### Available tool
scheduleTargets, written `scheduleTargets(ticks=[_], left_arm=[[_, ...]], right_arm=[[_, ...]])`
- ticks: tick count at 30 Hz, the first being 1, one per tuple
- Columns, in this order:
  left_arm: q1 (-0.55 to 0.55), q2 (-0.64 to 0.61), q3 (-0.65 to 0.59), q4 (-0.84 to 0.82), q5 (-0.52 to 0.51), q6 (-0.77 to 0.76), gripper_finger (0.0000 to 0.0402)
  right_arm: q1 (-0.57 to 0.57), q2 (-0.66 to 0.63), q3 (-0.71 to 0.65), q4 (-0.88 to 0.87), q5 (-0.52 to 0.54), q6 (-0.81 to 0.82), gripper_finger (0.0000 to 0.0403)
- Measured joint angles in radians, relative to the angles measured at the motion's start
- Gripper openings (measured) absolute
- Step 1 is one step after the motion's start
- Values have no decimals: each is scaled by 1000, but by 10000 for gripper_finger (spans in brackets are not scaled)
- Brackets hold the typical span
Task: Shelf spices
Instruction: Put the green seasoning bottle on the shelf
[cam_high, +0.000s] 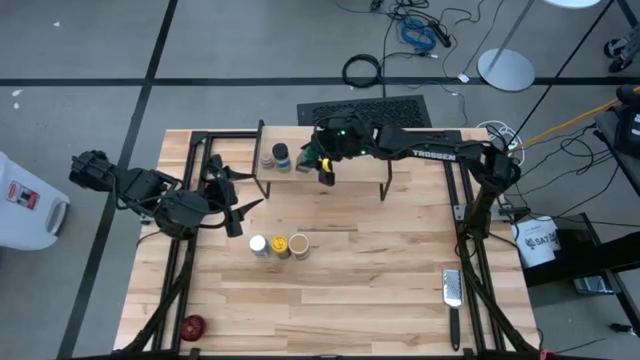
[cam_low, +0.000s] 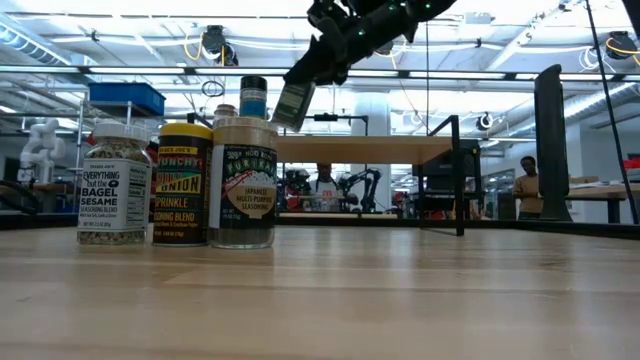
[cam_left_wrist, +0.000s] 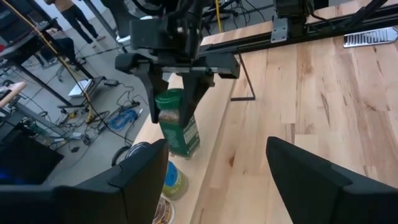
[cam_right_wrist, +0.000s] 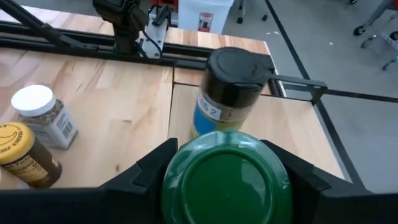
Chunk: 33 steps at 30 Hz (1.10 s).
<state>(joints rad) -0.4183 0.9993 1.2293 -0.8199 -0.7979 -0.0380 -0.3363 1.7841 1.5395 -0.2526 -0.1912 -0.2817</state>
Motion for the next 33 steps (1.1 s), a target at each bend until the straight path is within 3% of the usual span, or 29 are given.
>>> scheduleTargets(ticks=[23,33], left_arm=[[0,0,0,-1,0,1,281],[0,0,0,-1,0,1,281]], right_arm=[[0,17,7,-6,2,-37,195],[-11,34,7,-3,4,-33,235]])
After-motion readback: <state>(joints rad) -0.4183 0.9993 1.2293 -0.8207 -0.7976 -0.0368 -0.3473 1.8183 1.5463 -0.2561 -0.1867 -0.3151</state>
